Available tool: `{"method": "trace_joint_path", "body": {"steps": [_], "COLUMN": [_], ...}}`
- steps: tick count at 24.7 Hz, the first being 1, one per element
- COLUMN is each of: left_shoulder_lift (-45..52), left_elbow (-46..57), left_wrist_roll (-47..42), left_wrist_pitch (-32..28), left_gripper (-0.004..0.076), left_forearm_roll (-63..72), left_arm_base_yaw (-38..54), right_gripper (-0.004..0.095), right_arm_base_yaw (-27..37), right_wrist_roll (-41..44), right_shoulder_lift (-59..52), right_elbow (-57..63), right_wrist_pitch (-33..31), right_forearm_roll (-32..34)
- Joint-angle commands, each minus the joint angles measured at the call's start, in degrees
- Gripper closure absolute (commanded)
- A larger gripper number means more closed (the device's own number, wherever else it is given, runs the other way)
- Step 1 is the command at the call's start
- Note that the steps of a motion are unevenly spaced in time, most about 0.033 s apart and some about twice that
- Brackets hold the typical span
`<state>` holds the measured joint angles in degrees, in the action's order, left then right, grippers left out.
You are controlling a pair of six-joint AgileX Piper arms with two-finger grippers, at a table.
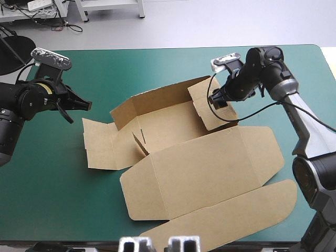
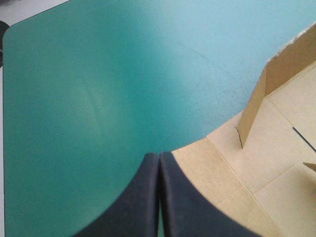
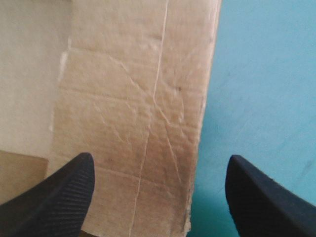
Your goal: Fold the box
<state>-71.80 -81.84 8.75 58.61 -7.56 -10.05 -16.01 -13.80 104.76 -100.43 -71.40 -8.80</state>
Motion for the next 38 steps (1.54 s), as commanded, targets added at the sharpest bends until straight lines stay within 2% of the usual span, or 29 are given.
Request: {"method": "trace_joint_path", "body": {"steps": [1,7,9,12,16,18,23,25,33,38], "left_shoulder_lift": [1.42,1.42,1.42,1.42,1.42,1.42,1.42,1.42,1.42,1.14], "left_elbow": [-1.92,-1.92,-1.92,-1.92,-1.92,-1.92,-1.92,-1.92,-1.92,-1.92], "left_wrist_roll": [-0.79,-0.65,-0.76,-0.76,-0.76,-0.76,-0.76,-2.47,-16.66,-20.51], "left_wrist_pitch": [-3.56,-3.34,-3.23,-3.23,-3.14,-2.83,-2.20,-2.98,-4.46,-5.81], "left_gripper": [0.0734,0.0734,0.0734,0.0734,0.0734,0.0734,0.0734,0.0734,0.0734,0.0734], "left_forearm_roll": [0.51,2.09,2.09,2.09,2.09,2.20,2.39,0.09,-23.07,-27.55], "left_arm_base_yaw": [0.17,0.17,0.17,0.17,0.17,0.17,0.17,0.17,0.17,0.17], "right_gripper": [0.0218,0.0251,0.0296,0.0460,0.0836,0.0924,0.0928,0.0928,0.0928,0.0928], "right_arm_base_yaw": [-0.10,-0.10,-0.10,-0.10,-0.10,-0.10,0.30,2.12,19.32,25.53], "right_wrist_roll": [-0.92,-0.92,-0.92,-0.66,-0.66,-1.16,-1.06,-2.25,-9.52,-11.24], "right_shoulder_lift": [-1.00,4.04,4.98,5.56,5.70,5.70,3.72,0.66,-14.61,-18.42], "right_elbow": [3.08,3.32,3.22,2.24,-0.87,-2.95,-6.95,-7.67,-7.67,-7.67], "right_wrist_pitch": [-0.27,1.13,1.42,1.52,0.81,-0.32,-0.32,-0.32,-0.32,-0.32], "right_forearm_roll": [0.14,0.24,0.24,0.24,0.24,0.24,-0.08,-2.97,-17.99,-23.90]}}
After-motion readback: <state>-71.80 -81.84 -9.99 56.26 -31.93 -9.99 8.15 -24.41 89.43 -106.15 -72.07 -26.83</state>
